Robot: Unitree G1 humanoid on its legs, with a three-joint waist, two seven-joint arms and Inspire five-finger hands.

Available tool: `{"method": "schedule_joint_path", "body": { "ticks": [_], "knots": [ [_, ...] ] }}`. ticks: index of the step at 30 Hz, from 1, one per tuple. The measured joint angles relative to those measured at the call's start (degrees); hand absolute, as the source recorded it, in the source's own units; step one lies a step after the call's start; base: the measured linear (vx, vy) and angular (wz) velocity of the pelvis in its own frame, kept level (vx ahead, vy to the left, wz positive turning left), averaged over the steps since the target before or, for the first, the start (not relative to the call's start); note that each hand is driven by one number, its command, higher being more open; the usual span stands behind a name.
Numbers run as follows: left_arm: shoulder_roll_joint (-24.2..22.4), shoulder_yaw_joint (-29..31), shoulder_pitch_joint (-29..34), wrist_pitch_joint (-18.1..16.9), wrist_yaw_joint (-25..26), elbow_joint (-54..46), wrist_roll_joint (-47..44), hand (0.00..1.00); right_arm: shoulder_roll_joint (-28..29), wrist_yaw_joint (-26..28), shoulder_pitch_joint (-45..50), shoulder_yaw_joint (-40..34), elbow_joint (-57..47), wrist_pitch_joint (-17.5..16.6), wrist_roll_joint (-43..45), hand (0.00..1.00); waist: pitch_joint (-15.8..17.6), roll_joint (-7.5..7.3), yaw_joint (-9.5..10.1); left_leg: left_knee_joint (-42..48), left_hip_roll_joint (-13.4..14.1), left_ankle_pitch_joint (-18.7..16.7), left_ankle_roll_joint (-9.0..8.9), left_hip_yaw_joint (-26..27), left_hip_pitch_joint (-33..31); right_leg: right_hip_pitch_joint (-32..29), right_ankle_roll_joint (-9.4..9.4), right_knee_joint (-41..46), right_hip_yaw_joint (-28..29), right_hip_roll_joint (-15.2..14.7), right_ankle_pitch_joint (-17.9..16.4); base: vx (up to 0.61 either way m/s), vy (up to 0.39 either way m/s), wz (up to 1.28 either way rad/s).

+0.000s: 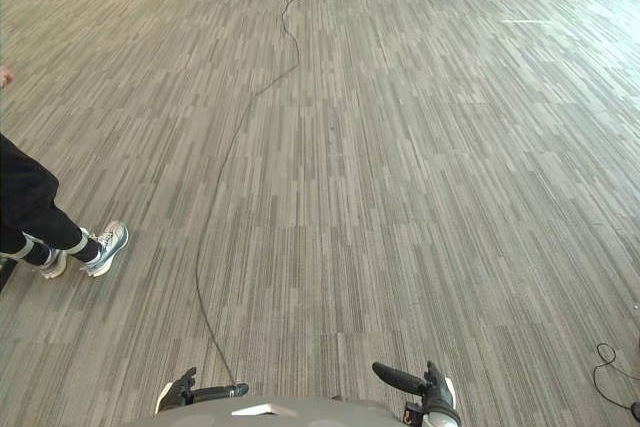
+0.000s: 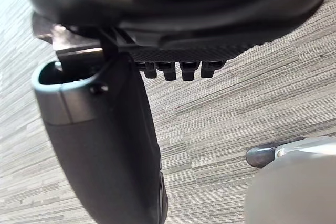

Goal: Pick up cushions and gather them together orderly.

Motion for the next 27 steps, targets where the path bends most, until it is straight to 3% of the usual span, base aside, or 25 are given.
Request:
{"method": "schedule_joint_path", "body": {
  "ticks": [11,27],
  "knots": [
    [0.1,-0.3,-1.1,0.0,-0.1,0.5,0.0,1.0,2.3,0.9,-3.0,0.3,1.4,0.0,-3.2,1.0,2.0,-0.01,0.13,-2.8,-0.2,1.9,0.56,-0.3,0.5,0.1,-0.03,-1.5,-0.2,-0.1,0.3,-0.09,-0.007,0.01],
    [0.7,-0.9,-1.2,0.0,-0.2,0.5,0.0,1.0,2.4,1.0,-3.1,0.3,1.5,0.7,-4.0,1.0,1.9,-0.93,0.14,-4.1,-0.2,2.6,0.4,-1.1,0.4,0.3,-0.17,-3.4,-0.7,0.1,0.7,-0.02,-0.011,0.02]
  ]
}}
